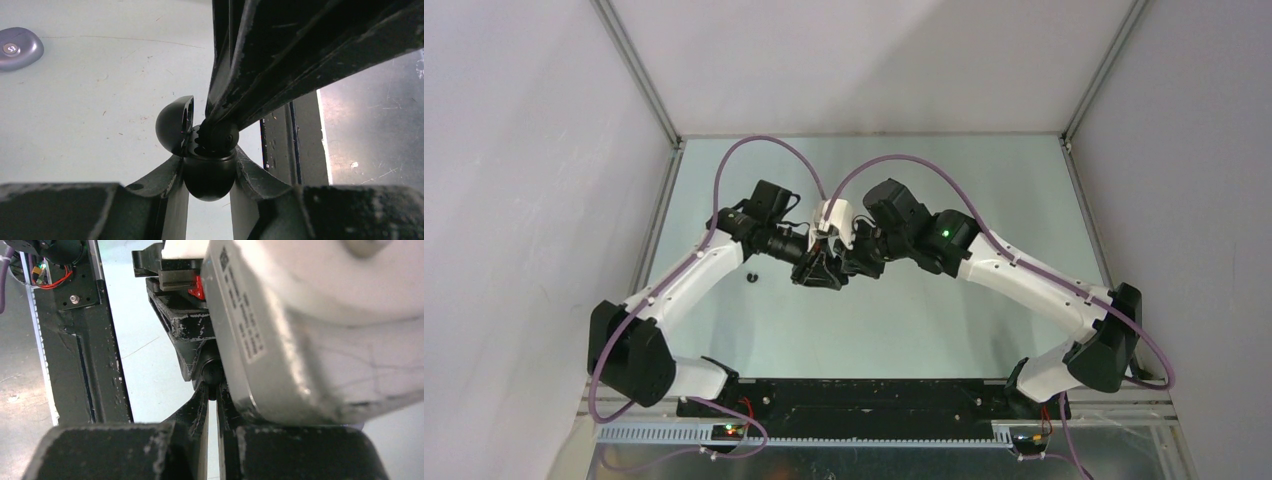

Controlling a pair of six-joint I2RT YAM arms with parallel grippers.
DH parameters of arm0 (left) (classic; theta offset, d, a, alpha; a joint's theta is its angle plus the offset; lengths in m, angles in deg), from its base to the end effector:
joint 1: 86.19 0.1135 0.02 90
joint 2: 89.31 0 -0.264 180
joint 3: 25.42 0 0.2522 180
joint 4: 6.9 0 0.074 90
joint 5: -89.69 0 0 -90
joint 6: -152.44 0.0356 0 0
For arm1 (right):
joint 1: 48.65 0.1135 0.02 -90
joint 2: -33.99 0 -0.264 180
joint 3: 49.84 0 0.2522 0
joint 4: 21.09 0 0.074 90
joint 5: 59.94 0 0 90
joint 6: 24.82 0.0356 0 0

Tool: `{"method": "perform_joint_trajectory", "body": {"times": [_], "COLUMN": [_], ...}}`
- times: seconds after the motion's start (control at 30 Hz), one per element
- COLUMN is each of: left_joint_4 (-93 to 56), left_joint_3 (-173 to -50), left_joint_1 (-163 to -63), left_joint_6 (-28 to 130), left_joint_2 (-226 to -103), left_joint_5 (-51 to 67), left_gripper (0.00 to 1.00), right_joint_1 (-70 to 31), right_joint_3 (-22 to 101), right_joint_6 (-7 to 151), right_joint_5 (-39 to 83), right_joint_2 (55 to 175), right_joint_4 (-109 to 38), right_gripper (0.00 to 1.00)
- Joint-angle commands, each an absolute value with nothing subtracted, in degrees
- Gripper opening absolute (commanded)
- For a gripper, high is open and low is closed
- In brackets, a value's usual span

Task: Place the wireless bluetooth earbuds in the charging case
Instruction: Place the earbud in the charging case.

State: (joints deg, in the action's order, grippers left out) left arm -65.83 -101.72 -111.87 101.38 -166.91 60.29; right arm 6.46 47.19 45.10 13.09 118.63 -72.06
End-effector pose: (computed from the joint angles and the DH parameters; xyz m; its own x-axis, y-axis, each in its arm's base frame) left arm 0.2217 -0.1410 0.2862 -0.2297 0.4528 -0.8615 0.9604 -0.0381 -0.2761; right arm 0.1780 0.2735 0.3631 -0.0209 -0.6040 -0.7967 -0.9819 0.1624 -0.0974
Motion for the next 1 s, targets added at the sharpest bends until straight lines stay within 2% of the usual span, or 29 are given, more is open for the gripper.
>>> {"method": "perform_joint_trajectory", "body": {"times": [0.0, 0.4, 0.67, 0.97], "left_joint_4": [-63.6, -64.9, -65.2, -66.6], "left_joint_3": [-101.7, -102.0, -102.2, -102.6], "left_joint_1": [-114.5, -114.8, -114.9, -114.9], "left_joint_6": [103.4, 104.5, 104.7, 105.8], "left_joint_2": [-164.0, -163.9, -164.1, -164.4], "left_joint_5": [59.7, 59.8, 60.1, 60.7], "left_gripper": [0.13, 0.13, 0.13, 0.13], "right_joint_1": [7.7, 8.3, 9.1, 9.3], "right_joint_3": [47.9, 47.7, 48.0, 48.0], "right_joint_6": [46.0, 47.2, 47.2, 47.7], "right_joint_5": [10.6, 12.8, 13.1, 15.3], "right_joint_2": [119.3, 119.7, 120.2, 119.9], "right_joint_4": [-70.3, -68.9, -68.9, -68.1], "right_gripper": [0.05, 0.08, 0.20, 0.18]}}
